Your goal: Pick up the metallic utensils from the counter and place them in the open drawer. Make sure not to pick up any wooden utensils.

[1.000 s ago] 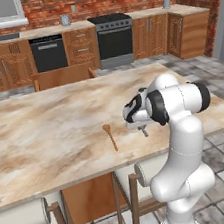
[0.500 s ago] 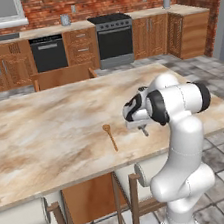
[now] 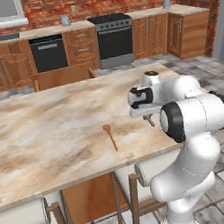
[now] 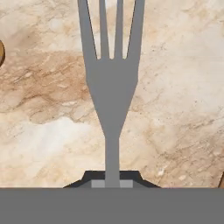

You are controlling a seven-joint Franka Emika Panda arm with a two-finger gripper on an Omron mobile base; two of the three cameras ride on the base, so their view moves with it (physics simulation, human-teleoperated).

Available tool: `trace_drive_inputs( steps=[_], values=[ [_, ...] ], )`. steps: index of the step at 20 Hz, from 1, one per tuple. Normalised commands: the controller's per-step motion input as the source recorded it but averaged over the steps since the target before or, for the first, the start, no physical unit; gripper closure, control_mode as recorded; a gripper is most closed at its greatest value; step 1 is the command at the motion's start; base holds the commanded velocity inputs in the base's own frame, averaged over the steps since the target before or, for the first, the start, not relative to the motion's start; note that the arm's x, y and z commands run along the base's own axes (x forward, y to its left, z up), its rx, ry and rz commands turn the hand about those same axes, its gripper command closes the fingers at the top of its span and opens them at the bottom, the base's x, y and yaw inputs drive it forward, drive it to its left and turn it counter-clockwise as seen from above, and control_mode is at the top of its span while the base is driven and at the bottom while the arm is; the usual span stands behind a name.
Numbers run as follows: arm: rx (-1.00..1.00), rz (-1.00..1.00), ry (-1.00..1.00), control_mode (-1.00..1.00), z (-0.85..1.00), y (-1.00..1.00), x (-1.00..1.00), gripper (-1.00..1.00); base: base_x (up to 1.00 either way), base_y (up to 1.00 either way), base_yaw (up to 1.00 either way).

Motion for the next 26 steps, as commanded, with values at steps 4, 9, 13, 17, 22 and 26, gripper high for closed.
trace_drive_inputs(
  steps=[4, 9, 13, 17, 22, 26],
  values=[
    [0.02, 0.0, 0.0, -1.0, 1.0, -0.11, -0.99, 1.0, 0.0, 0.0, 0.0],
    [0.01, 0.0, 0.0, -1.0, 1.0, -0.06, -1.0, 1.0, 0.0, 0.0, 0.0],
    [0.0, 0.0, 0.0, -1.0, 1.0, 0.0, -1.0, 1.0, 0.0, 0.0, 0.0],
    [0.0, 0.0, -0.01, -1.0, 1.0, 0.0, -1.0, 1.0, 0.0, 0.0, 0.0],
    [0.0, 0.0, -0.05, -1.0, 0.96, 0.0, -1.0, 1.0, 0.0, 0.0, 0.0],
    [0.0, 0.0, -0.04, -1.0, 0.9, 0.0, -1.0, 1.0, 0.0, 0.0, 0.0]
  ],
)
